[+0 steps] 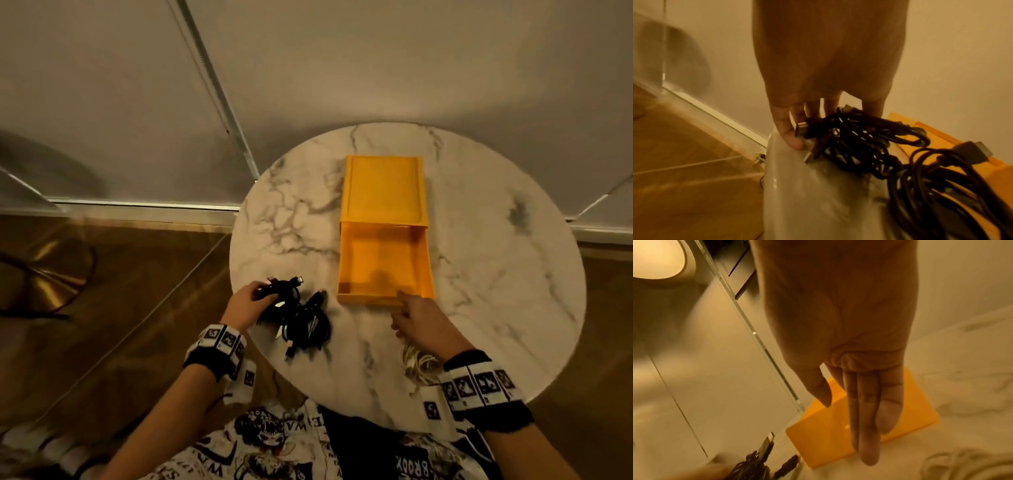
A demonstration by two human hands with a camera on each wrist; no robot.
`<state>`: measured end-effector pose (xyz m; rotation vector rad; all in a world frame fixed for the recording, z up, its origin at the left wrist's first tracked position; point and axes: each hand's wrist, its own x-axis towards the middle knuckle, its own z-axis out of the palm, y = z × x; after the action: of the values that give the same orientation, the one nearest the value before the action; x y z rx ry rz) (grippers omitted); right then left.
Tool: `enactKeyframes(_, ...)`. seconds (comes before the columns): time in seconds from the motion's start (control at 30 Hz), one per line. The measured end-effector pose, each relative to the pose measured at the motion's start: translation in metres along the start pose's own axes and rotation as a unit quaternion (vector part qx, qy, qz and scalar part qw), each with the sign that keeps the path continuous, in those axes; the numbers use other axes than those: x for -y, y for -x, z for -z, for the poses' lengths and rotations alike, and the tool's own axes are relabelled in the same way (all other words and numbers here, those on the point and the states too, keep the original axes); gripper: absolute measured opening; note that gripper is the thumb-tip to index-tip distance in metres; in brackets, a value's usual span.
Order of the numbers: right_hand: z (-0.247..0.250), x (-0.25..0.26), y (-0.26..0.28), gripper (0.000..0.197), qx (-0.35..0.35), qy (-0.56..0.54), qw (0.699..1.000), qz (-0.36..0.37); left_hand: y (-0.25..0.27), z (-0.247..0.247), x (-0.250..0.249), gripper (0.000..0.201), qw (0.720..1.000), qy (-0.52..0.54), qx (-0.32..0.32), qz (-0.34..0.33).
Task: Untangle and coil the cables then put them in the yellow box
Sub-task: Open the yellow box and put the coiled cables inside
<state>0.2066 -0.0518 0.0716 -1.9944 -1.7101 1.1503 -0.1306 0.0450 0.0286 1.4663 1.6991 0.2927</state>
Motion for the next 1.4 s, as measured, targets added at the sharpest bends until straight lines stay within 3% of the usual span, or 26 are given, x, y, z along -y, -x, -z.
enactKeyframes(0.1,-0.003,0.011,0.005,0.014,0.004,-0.008,1.000,-0.004,-0.008,0.000,-0.001,0.035,0.999,-0.011,0.002,0.046)
enactKeyframes(0.2,0.000,0.015,0.008,0.042,0.000,-0.033,0.999,-0.023,-0.018,0.003,-0.010,0.026,0.993,-0.087,0.027,0.075)
enactKeyframes(0.27,0.001,0.014,0.013,0.048,-0.009,-0.067,0.997,-0.027,-0.018,0.004,-0.013,0.021,0.991,-0.099,0.039,0.079)
enactKeyframes(0.43,0.009,0.013,0.022,0.034,-0.037,-0.164,0.986,-0.018,-0.015,0.026,-0.015,0.019,0.996,-0.059,-0.001,0.066)
enactKeyframes(0.57,0.011,0.030,0.012,0.019,-0.027,-0.222,0.975,0.006,0.004,0.043,-0.034,0.020,0.997,0.044,-0.039,0.041)
enactKeyframes(0.67,0.009,0.056,0.001,0.018,-0.009,-0.301,0.953,0.022,0.018,0.041,-0.069,0.019,0.989,0.145,-0.013,0.003)
enactKeyframes(0.8,0.008,0.082,-0.011,0.026,0.036,-0.391,0.919,0.030,0.021,0.000,-0.124,0.021,0.984,0.167,0.050,-0.042)
enactKeyframes(0.9,0.021,0.067,-0.012,0.021,-0.018,-0.399,0.916,0.030,0.017,-0.043,-0.164,0.025,0.978,0.162,0.111,-0.064)
enactKeyframes(1.0,0.042,0.031,-0.010,0.023,-0.095,-0.436,0.895,-0.007,0.003,-0.078,-0.186,0.034,0.962,0.208,0.168,-0.059)
enactKeyframes(1.1,0.053,0.001,-0.014,0.024,-0.145,-0.380,0.912,-0.053,-0.016,-0.107,-0.199,0.033,0.950,0.220,0.217,-0.036)
enactKeyframes(1.23,0.050,-0.018,-0.024,0.021,-0.201,-0.146,0.965,-0.087,-0.038,-0.131,-0.205,0.023,0.952,0.215,0.212,0.046)
enactKeyframes(1.3,0.038,-0.024,-0.023,0.022,-0.185,-0.063,0.977,-0.089,-0.051,-0.133,-0.204,0.025,0.959,0.201,0.189,0.068)
enactKeyframes(1.4,0.019,-0.033,-0.021,0.029,-0.148,-0.054,0.983,-0.089,-0.067,-0.135,-0.209,0.026,0.960,0.212,0.167,0.078)
